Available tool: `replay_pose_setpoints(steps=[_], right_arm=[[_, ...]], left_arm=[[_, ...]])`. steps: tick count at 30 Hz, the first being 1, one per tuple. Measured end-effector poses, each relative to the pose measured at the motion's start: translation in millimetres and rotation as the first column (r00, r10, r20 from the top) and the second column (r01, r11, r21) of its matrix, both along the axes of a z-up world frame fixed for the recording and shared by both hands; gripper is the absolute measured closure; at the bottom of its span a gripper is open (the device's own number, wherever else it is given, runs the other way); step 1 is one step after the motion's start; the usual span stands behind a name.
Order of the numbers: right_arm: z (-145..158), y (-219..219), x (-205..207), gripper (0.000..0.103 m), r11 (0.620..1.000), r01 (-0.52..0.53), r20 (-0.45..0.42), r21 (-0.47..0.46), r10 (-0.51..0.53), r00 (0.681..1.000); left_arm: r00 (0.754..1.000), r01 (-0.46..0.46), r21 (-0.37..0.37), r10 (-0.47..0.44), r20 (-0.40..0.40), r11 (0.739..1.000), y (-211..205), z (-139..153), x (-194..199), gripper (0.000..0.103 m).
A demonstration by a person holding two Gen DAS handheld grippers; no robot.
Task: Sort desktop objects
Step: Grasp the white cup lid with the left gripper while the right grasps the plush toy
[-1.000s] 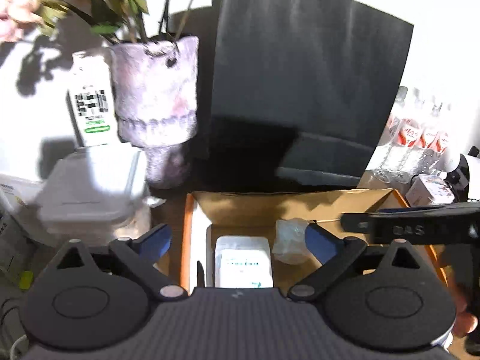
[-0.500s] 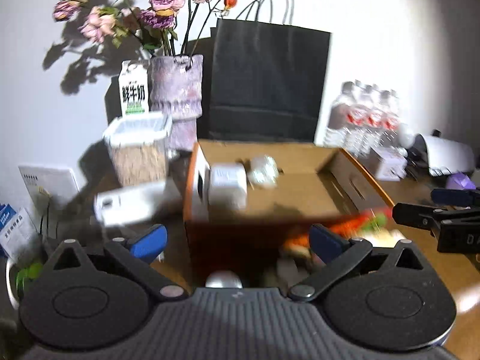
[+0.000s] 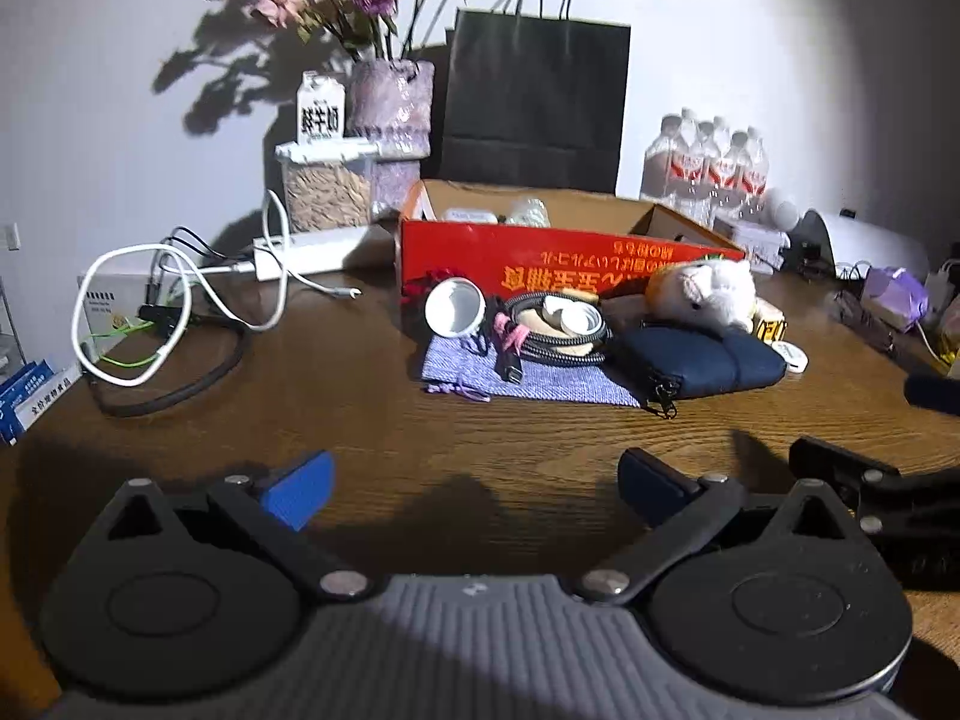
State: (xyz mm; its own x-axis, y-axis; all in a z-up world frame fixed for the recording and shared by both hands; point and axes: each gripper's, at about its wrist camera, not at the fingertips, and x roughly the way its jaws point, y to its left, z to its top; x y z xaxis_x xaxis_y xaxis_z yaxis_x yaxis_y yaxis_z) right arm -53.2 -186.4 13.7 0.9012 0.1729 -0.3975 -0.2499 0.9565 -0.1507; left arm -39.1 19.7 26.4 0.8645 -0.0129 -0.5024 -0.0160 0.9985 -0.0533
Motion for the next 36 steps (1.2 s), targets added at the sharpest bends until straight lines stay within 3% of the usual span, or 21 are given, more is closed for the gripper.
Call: replay_pose_setpoints(steps=[4, 6, 8, 11, 13, 18, 21, 27, 30, 32, 36], right_arm=[[-2, -5, -4, 0.0, 0.995, -0.092, 0.01, -0.029, 0.092, 0.996], [4, -9, -7, 0.0, 0.992, -0.125, 0.015, 0.0, 0.125, 0.992], [8, -14, -4, 0.0, 0.988, -0.134, -0.006, 0.075, 0.135, 0.991], [3, -27, 16, 0.0, 0.963, -0.125, -0.123, 0.24, 0.158, 0.98], [-1, -31, 26, 0.0, 0.955, -0.096, -0.151, 0.282, 0.143, 0.978], [3, -30, 49, 0.0, 0.971, -0.032, -0.138, 0.237, 0.066, 0.988], [7, -30, 66, 0.001, 0.968, -0.054, -0.133, 0.246, 0.088, 0.987], [21, -22, 115, 0.002, 0.964, 0.009, -0.129, 0.265, 0.026, 0.991], [23, -15, 140, 0.002, 0.959, 0.055, -0.142, 0.278, -0.016, 0.99], [21, -9, 154, 0.006, 0.96, 0.085, -0.157, 0.266, -0.044, 0.987], [14, -1, 175, 0.017, 0.953, 0.139, -0.208, 0.268, -0.083, 0.975]], left_arm=[[1.0, 0.02, -0.003, -0.02, 0.006, 1.0, -1, 2, -3, 0.0], [0.999, 0.028, -0.006, -0.028, 0.016, 1.0, -1, 2, -1, 0.0], [0.999, 0.033, -0.007, -0.033, 0.02, 0.999, -1, 2, 1, 0.0], [0.999, 0.037, 0.002, -0.037, 0.017, 0.999, -1, 2, 11, 0.0], [0.999, 0.034, 0.009, -0.034, 0.016, 0.999, -1, 3, 18, 0.0], [1.0, 0.023, 0.074, -0.024, 0.011, 0.997, 0, 6, 44, 0.0], [1.0, 0.025, 0.084, -0.026, 0.016, 0.996, 5, 5, 65, 0.0], [0.996, 0.086, 0.037, -0.086, -0.016, 0.996, 16, 6, 124, 0.0], [0.994, 0.07, -0.034, -0.072, -0.085, 0.997, 32, 1, 157, 0.0], [0.986, 0.079, -0.107, -0.094, -0.141, 0.991, 43, -7, 175, 0.006], [0.977, 0.07, -0.215, -0.11, -0.18, 0.974, 60, -16, 191, 0.032]])
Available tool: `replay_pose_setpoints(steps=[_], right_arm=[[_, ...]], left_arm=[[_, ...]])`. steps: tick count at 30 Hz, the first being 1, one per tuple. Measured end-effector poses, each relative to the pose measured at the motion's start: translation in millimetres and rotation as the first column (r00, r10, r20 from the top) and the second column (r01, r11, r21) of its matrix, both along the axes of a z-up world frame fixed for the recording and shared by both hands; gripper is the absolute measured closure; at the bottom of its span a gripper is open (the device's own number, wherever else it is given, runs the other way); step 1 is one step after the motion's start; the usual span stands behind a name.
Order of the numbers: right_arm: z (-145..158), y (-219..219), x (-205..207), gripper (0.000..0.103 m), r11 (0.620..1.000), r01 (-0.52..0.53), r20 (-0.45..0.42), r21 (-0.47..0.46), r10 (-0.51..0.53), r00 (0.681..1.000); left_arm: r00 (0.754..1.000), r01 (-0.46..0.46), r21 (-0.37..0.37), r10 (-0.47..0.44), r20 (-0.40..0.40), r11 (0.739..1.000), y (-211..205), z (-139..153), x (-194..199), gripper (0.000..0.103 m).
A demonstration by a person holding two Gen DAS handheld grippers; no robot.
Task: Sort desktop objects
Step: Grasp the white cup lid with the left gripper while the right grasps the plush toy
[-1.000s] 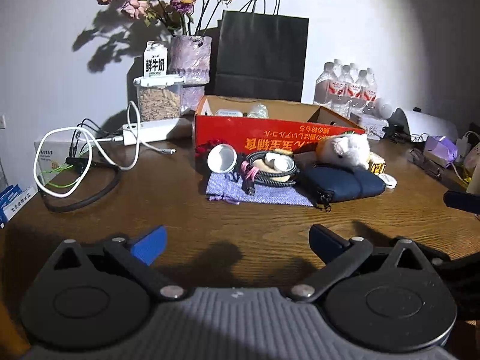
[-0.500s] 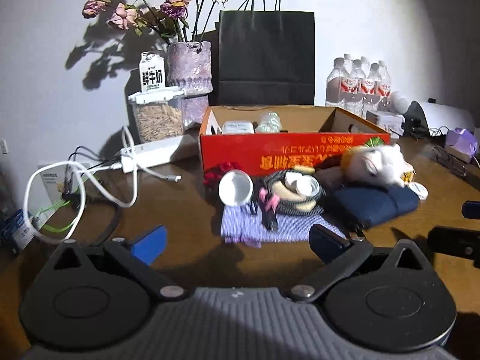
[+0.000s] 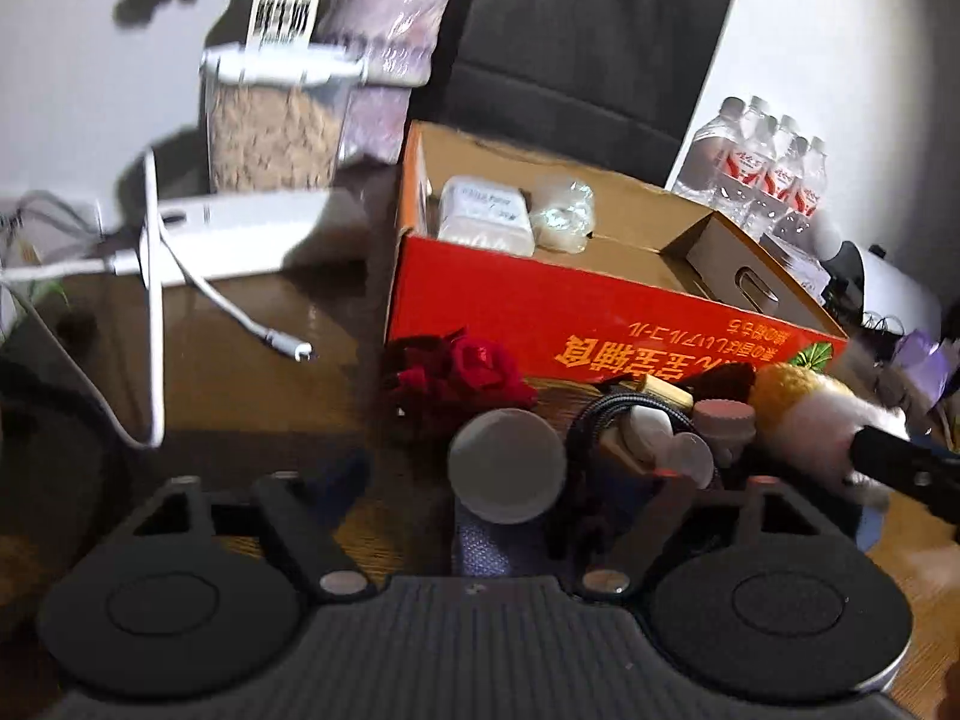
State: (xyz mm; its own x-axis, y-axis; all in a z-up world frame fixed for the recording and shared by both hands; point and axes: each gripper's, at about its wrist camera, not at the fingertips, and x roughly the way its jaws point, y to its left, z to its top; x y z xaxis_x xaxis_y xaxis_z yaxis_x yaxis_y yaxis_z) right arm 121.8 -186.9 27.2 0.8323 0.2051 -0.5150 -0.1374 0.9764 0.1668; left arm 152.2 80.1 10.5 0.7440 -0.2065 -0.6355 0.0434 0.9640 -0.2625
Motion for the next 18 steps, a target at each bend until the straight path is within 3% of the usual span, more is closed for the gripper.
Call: replay_pose_setpoints(steps=[1, 2, 3, 11, 15, 18], right_arm=[[-2, 1, 3, 0.027, 1.0, 0.006, -0.012, 0.0, -0.006, 1.0], [-5, 2, 5, 0.046, 1.0, 0.009, -0.025, 0.0, -0.009, 1.0], [-8, 2, 8, 0.045, 1.0, 0.017, -0.047, -0.001, -0.017, 0.999], [6, 5, -20, 0.051, 0.998, 0.003, 0.035, -0.058, -0.001, 0.999], [26, 8, -63, 0.051, 0.988, -0.039, 0.156, -0.152, 0.063, 0.986], [30, 8, -97, 0.05, 0.979, -0.102, 0.151, -0.179, 0.13, 0.98]], left_arm=[[1.0, 0.008, -0.033, -0.008, 0.001, 0.999, 3, -1, 0, 0.043], [1.0, 0.018, -0.061, -0.018, 0.001, 0.998, 5, -2, 0, 0.049], [1.0, 0.027, -0.082, -0.027, 0.004, 0.996, 6, -2, -1, 0.057], [0.997, 0.038, -0.063, -0.033, 0.075, 0.997, 5, 15, -23, 0.063], [0.992, 0.047, 0.006, -0.047, 0.118, 0.999, -5, 35, -61, 0.063], [0.993, 0.068, 0.096, -0.076, 0.086, 0.993, -21, 41, -96, 0.062]])
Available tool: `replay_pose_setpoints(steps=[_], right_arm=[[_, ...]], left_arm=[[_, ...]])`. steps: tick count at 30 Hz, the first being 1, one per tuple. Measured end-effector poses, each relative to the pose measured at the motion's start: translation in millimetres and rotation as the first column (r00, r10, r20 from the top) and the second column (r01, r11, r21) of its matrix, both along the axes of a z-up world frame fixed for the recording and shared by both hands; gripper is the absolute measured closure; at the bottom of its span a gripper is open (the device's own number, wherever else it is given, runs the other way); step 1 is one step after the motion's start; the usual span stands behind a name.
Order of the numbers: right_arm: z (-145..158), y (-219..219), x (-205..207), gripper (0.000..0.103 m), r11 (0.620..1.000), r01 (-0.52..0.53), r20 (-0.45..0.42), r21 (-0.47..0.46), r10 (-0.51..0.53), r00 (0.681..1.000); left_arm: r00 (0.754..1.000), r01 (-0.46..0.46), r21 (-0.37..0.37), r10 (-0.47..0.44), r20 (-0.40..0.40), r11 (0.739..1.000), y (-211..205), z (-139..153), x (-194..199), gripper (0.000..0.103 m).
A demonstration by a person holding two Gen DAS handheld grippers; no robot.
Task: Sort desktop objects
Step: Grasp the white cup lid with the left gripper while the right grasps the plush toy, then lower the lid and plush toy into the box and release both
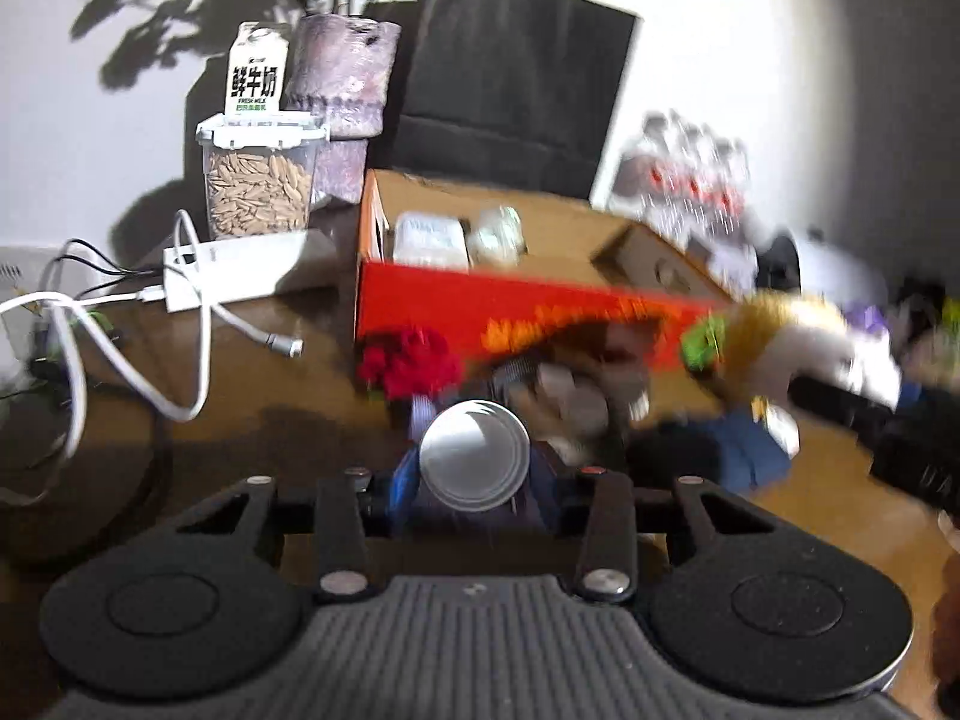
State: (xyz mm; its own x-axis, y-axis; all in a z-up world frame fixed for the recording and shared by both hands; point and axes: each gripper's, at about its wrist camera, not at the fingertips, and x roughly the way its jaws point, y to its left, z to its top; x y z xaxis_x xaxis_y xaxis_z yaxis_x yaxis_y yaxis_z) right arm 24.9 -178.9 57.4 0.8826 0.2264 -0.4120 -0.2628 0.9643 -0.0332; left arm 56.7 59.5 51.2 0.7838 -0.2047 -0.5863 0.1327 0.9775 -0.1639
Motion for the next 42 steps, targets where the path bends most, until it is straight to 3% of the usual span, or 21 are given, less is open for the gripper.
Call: replay_pose_setpoints(steps=[4, 7, 12, 17, 18, 20, 21, 22, 26, 27, 28, 30, 31, 37, 42], right_arm=[[-12, -5, -39, 0.05, 0.998, -0.061, -0.085, 0.022, 0.062, 0.994], [-25, -7, -63, 0.05, 0.997, -0.081, -0.132, 0.021, 0.083, 0.988], [-49, -13, -92, 0.047, 0.998, -0.061, -0.181, 0.012, 0.062, 0.981], [-58, -17, -103, 0.037, 0.999, -0.04, -0.216, 0.019, 0.043, 0.975], [-57, -17, -105, 0.033, 0.999, -0.045, -0.209, 0.024, 0.049, 0.977], [-56, -17, -106, 0.015, 0.998, -0.05, -0.195, 0.035, 0.056, 0.979], [-56, -16, -106, 0.016, 0.998, -0.056, -0.193, 0.037, 0.062, 0.979], [-56, -15, -106, 0.016, 0.997, -0.062, -0.194, 0.036, 0.067, 0.979], [-56, -9, -99, 0.017, 0.998, -0.059, -0.196, 0.025, 0.063, 0.979], [-56, -7, -96, 0.017, 0.999, -0.048, -0.197, 0.026, 0.052, 0.979], [-56, -6, -94, 0.017, 0.999, -0.035, -0.2, 0.03, 0.04, 0.979], [-58, -5, -86, 0.027, 0.999, -0.017, -0.227, 0.034, 0.025, 0.974], [-60, -3, -82, 0.044, 1.0, -0.001, -0.242, 0.028, 0.008, 0.97], [-59, -5, -80, 0.05, 0.999, -0.016, -0.239, 0.045, 0.026, 0.971], [-29, -8, -82, 0.051, 0.996, -0.068, -0.125, 0.049, 0.073, 0.989]], left_arm=[[0.994, 0.096, 0.026, -0.095, -0.05, 0.995, -17, -10, -47, 0.062], [0.989, 0.123, 0.06, -0.117, -0.091, 0.991, -29, -20, -71, 0.062], [0.987, 0.143, 0.12, -0.132, -0.095, 0.982, -42, -28, -89, 0.062], [0.983, 0.161, 0.159, -0.143, -0.115, 0.974, -52, -37, -92, 0.061], [0.984, 0.16, 0.163, -0.143, -0.11, 0.974, -53, -38, -92, 0.058], [0.984, 0.163, 0.169, -0.147, -0.104, 0.972, -55, -39, -93, 0.043], [0.983, 0.165, 0.163, -0.15, -0.104, 0.973, -55, -40, -94, 0.03], [0.984, 0.163, 0.161, -0.148, -0.101, 0.973, -54, -41, -96, 0.026], [0.988, 0.14, 0.151, -0.129, -0.085, 0.978, -53, -43, -94, 0.027], [0.989, 0.133, 0.141, -0.123, -0.083, 0.981, -51, -43, -92, 0.032], [0.99, 0.125, 0.133, -0.115, -0.078, 0.983, -50, -43, -91, 0.045], [0.991, 0.118, 0.13, -0.109, -0.073, 0.984, -48, -41, -89, 0.062], [0.991, 0.121, 0.119, -0.112, -0.078, 0.986, -47, -40, -88, 0.062], [0.994, 0.084, 0.088, -0.077, -0.078, 0.993, -41, -31, -90, 0.062], [0.998, 0.062, 0.061, -0.061, -0.025, 0.996, -35, -7, -85, 0.062]])
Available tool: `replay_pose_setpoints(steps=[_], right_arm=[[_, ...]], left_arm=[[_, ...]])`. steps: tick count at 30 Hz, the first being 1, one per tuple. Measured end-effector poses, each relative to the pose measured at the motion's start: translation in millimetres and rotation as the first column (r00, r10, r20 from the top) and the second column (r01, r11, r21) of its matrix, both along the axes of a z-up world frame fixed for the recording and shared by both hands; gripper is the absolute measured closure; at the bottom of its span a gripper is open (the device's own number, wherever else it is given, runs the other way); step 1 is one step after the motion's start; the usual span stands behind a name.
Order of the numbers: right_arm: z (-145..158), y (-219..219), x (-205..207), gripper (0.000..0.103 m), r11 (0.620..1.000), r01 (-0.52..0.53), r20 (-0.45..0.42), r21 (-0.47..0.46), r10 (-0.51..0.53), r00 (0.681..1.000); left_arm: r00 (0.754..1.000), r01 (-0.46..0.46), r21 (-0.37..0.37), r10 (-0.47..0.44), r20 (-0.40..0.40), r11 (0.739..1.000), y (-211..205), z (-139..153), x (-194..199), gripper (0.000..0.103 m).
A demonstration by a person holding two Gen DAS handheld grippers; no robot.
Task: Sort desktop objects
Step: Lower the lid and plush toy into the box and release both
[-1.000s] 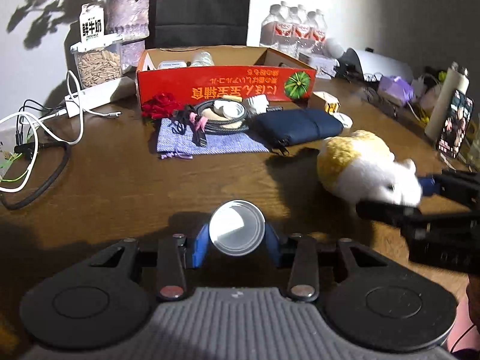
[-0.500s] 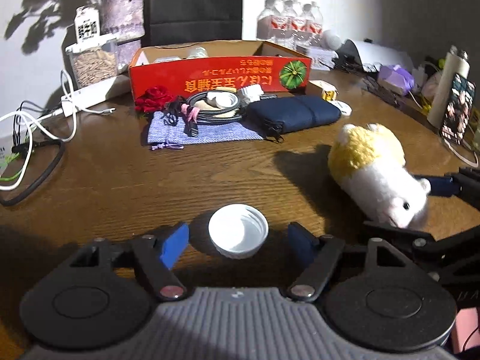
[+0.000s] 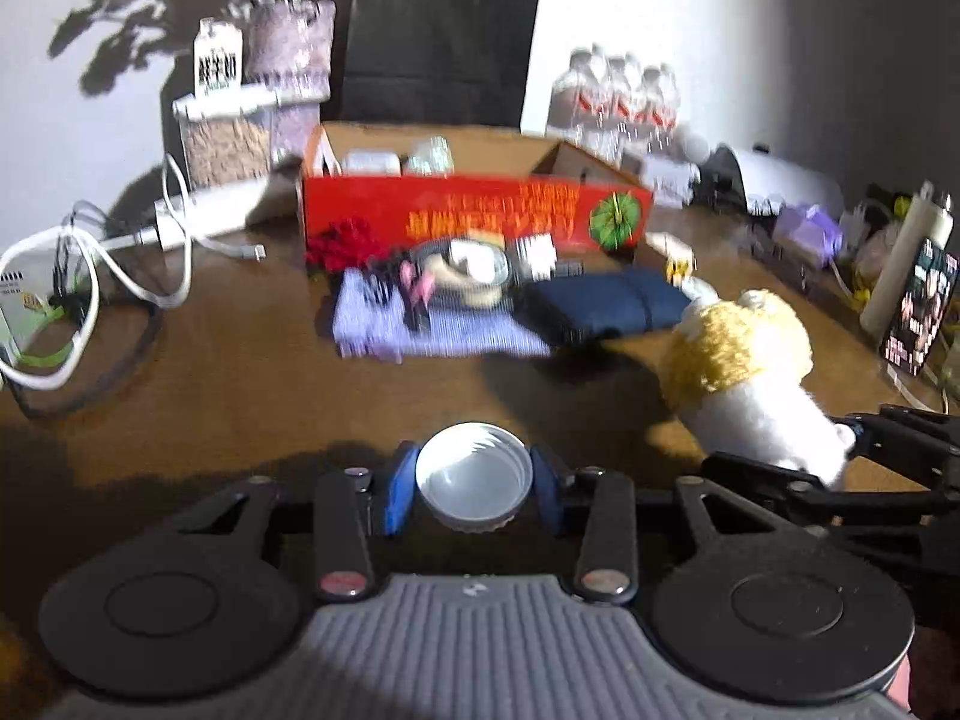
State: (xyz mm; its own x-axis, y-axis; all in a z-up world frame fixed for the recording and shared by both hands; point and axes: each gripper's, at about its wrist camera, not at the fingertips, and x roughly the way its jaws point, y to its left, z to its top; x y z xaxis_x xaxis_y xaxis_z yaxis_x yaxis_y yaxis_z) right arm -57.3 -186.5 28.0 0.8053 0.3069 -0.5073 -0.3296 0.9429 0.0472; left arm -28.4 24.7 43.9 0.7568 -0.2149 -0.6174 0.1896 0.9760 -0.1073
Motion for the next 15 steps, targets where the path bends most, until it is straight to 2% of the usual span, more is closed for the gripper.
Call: replay_pose_setpoints(steps=[3, 6, 10, 12, 15], right_arm=[[26, -4, 24, 0.051, 1.0, -0.016, 0.018, 0.022, 0.016, 1.0], [50, -8, 64, 0.051, 0.999, -0.004, 0.028, 0.037, 0.003, 1.0], [83, -4, 130, 0.05, 1.0, -0.007, 0.067, 0.019, 0.006, 0.998], [94, -2, 172, 0.05, 1.0, -0.009, 0.053, 0.016, 0.008, 0.999], [98, 6, 250, 0.05, 1.0, -0.023, -0.036, -0.001, 0.023, 0.999]], left_arm=[[0.998, -0.006, -0.019, 0.007, 0.057, 1.0, 6, 22, 16, 0.062], [0.996, 0.005, -0.055, -0.001, 0.087, 0.998, 11, 47, 49, 0.062], [0.988, -0.01, -0.022, 0.013, 0.154, 1.0, 7, 81, 107, 0.062], [0.99, -0.012, -0.041, 0.018, 0.14, 0.999, 5, 94, 148, 0.062], [0.998, -0.007, -0.054, 0.011, 0.067, 0.998, 0, 98, 216, 0.062]])
